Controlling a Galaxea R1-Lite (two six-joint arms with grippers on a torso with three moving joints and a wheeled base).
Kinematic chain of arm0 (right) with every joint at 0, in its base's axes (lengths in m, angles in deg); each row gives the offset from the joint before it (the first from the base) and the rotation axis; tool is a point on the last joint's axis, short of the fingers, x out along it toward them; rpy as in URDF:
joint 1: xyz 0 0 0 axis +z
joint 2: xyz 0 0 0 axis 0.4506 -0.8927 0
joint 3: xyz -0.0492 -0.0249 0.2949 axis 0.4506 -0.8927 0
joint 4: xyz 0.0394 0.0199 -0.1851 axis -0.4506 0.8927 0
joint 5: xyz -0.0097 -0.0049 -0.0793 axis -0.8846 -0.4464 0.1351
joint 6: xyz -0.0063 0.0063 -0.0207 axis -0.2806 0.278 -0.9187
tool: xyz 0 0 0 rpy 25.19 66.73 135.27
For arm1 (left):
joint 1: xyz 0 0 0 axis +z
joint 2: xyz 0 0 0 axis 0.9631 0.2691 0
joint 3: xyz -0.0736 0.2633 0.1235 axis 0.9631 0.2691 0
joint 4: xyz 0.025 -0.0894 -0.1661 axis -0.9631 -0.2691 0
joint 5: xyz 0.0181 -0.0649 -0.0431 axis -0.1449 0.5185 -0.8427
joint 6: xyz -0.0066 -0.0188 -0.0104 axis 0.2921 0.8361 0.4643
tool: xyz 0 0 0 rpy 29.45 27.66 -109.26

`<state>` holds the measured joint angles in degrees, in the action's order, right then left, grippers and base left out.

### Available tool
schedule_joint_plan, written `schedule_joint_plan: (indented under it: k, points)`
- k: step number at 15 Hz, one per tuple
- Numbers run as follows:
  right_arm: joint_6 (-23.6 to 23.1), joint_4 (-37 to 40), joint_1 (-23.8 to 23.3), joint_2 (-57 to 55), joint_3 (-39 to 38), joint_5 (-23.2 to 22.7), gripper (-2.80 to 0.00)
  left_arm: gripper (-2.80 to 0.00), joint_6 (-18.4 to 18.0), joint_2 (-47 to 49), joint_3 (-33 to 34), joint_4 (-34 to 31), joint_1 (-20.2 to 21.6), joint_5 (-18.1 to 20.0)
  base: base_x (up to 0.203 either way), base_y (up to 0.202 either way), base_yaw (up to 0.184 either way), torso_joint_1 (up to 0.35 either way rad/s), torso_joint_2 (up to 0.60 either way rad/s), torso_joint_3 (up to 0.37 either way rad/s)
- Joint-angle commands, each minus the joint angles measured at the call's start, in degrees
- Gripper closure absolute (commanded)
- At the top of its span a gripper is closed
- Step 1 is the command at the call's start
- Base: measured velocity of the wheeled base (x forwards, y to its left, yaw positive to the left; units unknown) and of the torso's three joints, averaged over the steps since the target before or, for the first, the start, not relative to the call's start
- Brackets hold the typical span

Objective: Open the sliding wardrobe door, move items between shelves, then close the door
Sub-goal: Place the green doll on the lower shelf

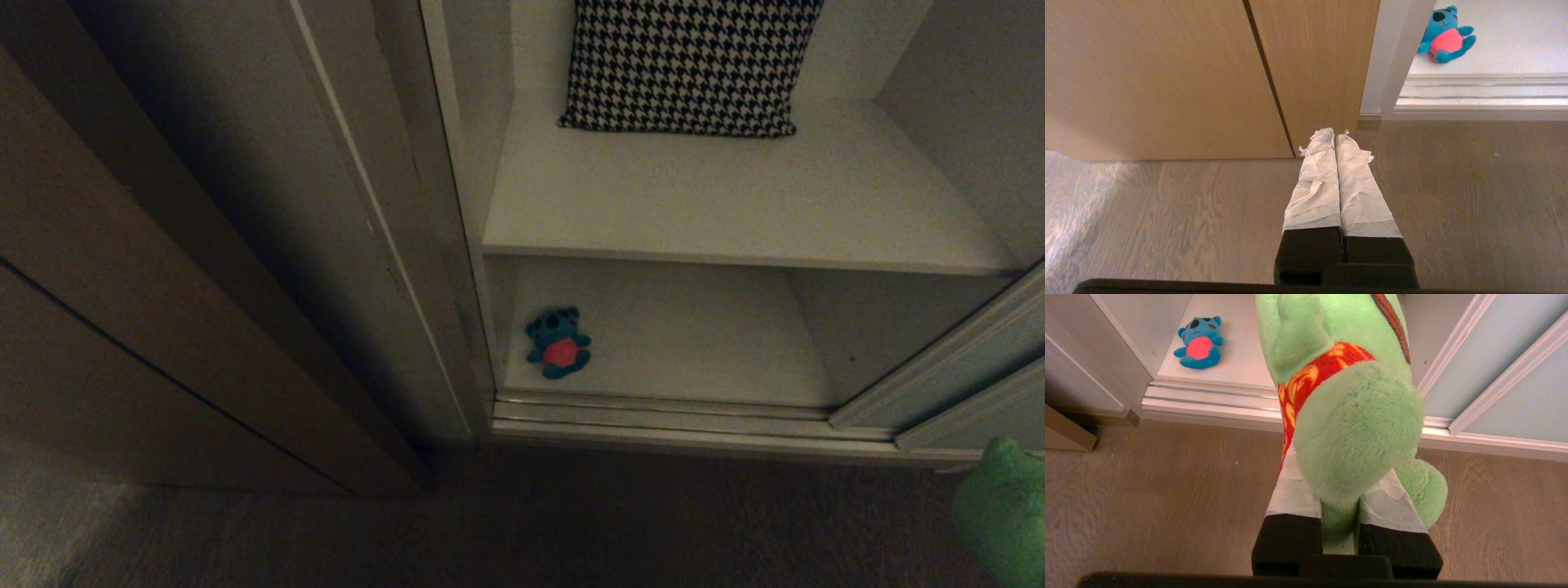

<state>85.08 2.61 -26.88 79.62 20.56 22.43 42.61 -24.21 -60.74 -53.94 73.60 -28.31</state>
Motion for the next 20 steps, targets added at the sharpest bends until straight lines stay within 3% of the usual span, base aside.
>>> schedule_joint_plan:
  k: [1,6,13,20]
  points:
    - [0.0,0.0,0.0,-0.1,0.0,0.0,0.0,0.0,0.0,0.1,0.0,0.0,0.0,0.0,0.0,0.0,0.0,0.0,0.0,0.0]
    - [0.0,0.0,0.0,-0.1,-0.1,0.0,0.0,0.0,-0.7,0.1,0.0,0.0,0.0,0.1,0.0,0.0,0.0,0.0,0.0,0.0]
    - [0.0,0.0,0.0,-0.1,-0.1,0.0,0.0,0.0,1.2,0.1,0.0,0.1,0.0,-1.4,0.0,0.0,0.0,0.0,0.0,-0.007]
    - [0.0,0.0,0.0,-0.1,0.0,0.0,0.0,0.0,2.1,0.2,-0.3,-0.5,0.0,-1.7,0.0,0.0,0.0,0.003,0.0,-0.176]
